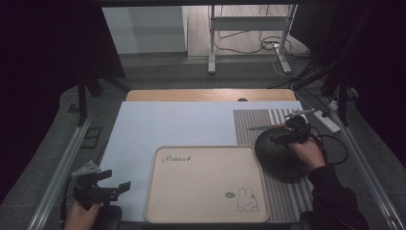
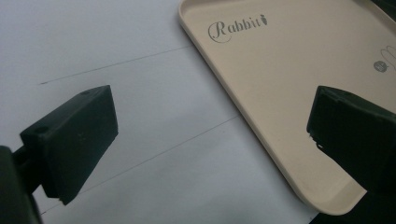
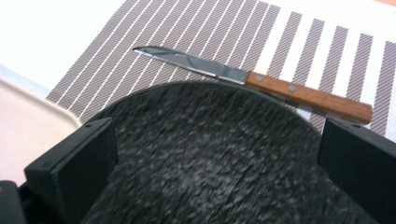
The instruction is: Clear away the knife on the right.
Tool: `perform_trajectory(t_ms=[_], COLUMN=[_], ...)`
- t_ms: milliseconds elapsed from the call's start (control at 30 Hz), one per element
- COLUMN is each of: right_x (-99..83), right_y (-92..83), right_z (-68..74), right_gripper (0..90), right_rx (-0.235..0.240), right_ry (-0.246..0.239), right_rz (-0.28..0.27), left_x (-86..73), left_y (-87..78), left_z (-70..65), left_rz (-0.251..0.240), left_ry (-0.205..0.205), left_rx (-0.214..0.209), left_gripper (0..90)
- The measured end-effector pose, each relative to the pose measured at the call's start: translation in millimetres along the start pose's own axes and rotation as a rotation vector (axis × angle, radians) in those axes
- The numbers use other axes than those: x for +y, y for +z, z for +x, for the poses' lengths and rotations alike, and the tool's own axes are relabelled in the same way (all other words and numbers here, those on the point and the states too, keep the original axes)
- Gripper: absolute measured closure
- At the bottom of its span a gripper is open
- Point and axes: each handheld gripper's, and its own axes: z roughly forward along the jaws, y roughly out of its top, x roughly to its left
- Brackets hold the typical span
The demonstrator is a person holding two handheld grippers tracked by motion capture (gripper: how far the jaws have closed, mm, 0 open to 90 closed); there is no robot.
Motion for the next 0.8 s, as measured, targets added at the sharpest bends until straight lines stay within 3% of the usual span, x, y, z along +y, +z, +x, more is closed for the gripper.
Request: perform_trajectory(t_ms=[267,367,633,800], right_x=[9.5,12.6,21.3,28.5], right_y=[12.0,17.2,28.5,35.0], right_z=[-11.0,-16.8,-33.1,-39.7], right_gripper=[0.0,0.0,0.0,0.0], right_rx=[-0.012,0.004,-0.048,-0.057], right_ry=[0.017,0.035,0.049,0.069], right_rz=[0.021,0.040,0.067,0.081], left_x=[0.1,0.2,0.6,0.7], left_y=[0.2,0.3,0.9,1.1], left_z=[0.0,-0.1,-0.2,-0.1], left_rz=[0.001,0.000,0.002,0.003], left_ry=[0.001,0.000,0.001,0.002], left_rx=[0.000,0.001,0.001,0.000], left_gripper=[1.8,1.9,1.9,1.9])
